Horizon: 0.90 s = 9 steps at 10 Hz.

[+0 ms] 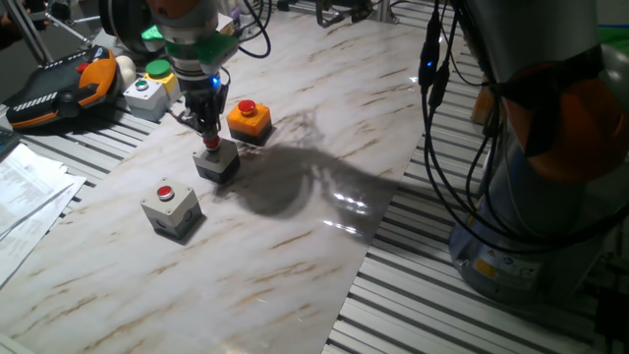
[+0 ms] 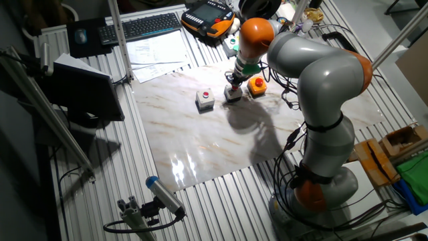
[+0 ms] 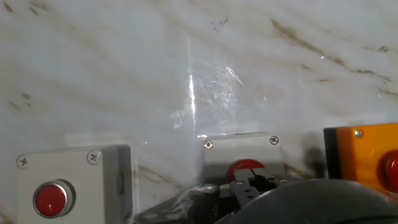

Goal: Press three buttons from left to right in sequence

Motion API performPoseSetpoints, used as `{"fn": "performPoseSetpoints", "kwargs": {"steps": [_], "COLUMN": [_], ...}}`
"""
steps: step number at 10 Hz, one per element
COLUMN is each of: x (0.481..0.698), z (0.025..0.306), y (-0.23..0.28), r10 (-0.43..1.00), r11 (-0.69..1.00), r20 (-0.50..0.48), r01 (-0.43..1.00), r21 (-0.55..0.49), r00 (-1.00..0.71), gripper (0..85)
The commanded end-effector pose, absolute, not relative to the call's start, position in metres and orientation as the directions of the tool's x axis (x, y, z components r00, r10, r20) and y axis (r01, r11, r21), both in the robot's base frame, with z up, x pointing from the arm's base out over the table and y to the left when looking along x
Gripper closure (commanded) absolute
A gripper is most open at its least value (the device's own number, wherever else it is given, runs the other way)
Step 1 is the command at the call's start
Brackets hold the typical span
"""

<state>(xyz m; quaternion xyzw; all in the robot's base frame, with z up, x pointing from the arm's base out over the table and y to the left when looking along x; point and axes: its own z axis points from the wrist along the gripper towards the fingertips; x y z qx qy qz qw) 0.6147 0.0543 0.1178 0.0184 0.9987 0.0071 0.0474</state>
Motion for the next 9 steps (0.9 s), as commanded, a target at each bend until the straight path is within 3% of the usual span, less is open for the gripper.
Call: {"fn": "performPoseSetpoints", "kwargs": {"steps": [1,9], "x": [0.6150,0.6152], "z": [0.1169,0.1171], "y": [0.0549,0.0588], "r10": [0.037,0.050], "r11": [0.999,0.999], "r20": [-0.096,-0.097], "r01": [0.036,0.050], "r21": [0.016,0.010], "r00": [-0.995,-0.994], "gripper": [84.3,84.3]}}
